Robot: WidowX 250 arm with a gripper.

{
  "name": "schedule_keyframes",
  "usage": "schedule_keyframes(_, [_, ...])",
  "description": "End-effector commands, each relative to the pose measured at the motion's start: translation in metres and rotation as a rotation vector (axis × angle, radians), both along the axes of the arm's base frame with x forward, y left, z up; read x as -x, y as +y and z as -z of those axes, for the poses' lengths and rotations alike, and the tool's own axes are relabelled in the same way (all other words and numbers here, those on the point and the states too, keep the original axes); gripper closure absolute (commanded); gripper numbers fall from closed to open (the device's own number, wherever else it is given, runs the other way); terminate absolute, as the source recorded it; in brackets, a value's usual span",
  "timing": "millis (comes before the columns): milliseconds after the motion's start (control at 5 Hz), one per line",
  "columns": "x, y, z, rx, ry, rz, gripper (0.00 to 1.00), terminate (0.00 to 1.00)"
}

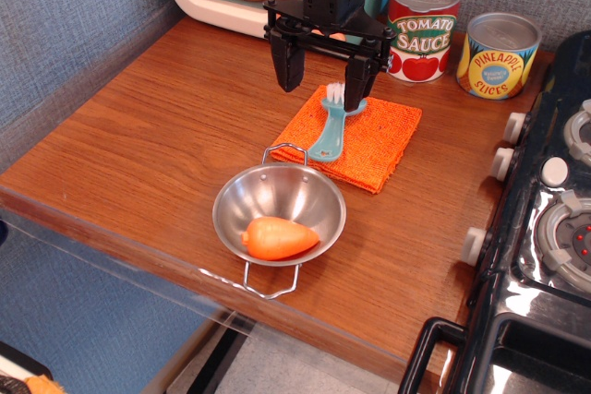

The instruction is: Move the chicken leg to the front of the microwave

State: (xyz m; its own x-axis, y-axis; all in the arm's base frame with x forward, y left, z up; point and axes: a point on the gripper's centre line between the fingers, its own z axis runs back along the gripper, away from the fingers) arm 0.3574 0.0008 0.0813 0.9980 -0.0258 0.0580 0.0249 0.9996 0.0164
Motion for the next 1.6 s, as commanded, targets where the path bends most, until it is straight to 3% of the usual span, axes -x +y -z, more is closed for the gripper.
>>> schedule_keyframes(0, [0.0,0.0,0.0,0.0,0.0,0.0,0.0,0.0])
schedule_keyframes(200, [0.011,-0.007,-0.005,-0.002,-0.026,0.015,0.0,0.0])
schedule_keyframes(600, [0.066,-0.027,-0.03,-0.013,-0.114,0.078,0.0,0.0])
schedule_keyframes(800, [0.087,-0.035,-0.016,0.006,-0.086,0.098,0.0,0.0])
schedule_keyframes(1000, [0.096,-0.039,0.004,-0.031,-0.022,0.121,0.0,0.0])
schedule_keyframes(1400, [0.098,-0.027,0.031,-0.104,0.041,0.142,0.0,0.0])
